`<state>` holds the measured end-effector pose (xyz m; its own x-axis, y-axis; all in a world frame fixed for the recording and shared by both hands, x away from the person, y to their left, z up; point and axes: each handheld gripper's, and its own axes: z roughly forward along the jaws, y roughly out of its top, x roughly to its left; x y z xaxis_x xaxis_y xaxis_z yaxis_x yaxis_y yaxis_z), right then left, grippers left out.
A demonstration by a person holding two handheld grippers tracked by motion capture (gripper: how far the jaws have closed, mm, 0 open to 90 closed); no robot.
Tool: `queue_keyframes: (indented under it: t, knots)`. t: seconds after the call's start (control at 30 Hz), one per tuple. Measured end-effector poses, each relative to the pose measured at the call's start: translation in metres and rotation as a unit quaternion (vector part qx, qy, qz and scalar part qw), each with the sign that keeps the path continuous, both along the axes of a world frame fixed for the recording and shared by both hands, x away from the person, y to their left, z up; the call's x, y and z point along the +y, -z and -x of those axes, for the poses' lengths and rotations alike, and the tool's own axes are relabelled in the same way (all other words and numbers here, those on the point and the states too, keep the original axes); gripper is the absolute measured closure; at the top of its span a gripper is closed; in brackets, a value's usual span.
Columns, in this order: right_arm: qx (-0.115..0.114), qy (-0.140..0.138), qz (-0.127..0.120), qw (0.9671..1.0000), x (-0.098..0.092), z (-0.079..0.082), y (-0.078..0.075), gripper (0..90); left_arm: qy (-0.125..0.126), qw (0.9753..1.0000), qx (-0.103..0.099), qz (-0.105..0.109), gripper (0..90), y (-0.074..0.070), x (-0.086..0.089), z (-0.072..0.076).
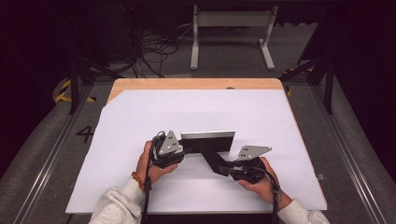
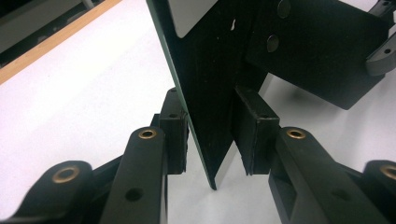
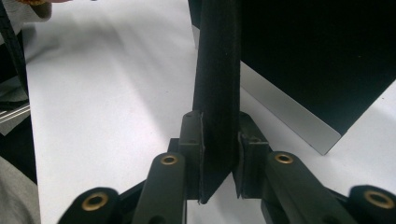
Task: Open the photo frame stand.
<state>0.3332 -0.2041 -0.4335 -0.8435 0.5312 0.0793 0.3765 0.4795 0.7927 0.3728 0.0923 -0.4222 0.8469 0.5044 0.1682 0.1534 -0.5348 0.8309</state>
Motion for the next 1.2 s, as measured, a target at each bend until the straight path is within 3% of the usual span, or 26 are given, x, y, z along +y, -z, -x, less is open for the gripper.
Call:
queue_keyframes:
  t: [0.7, 1.0, 1.2]
  knots:
    - [-0.006, -0.008, 0.007, 0.9999, 0.003, 0.003, 0.001, 78.3, -0.013, 0.9998, -0.015, -0.009, 63.6, 0.0, -0.003, -0.001]
    - [-0.023, -0.013, 0.019, 0.9995, 0.002, 0.008, -0.004, 67.2, 0.0, 1.0, -0.006, -0.002, 65.3, 0.0, 0.0, 0.0]
    - [-0.04, 0.001, -0.003, 0.9992, -0.009, 0.013, -0.019, 63.7, 0.008, 1.0, -0.004, -0.001, 65.8, 0.0, 0.0, 0.003]
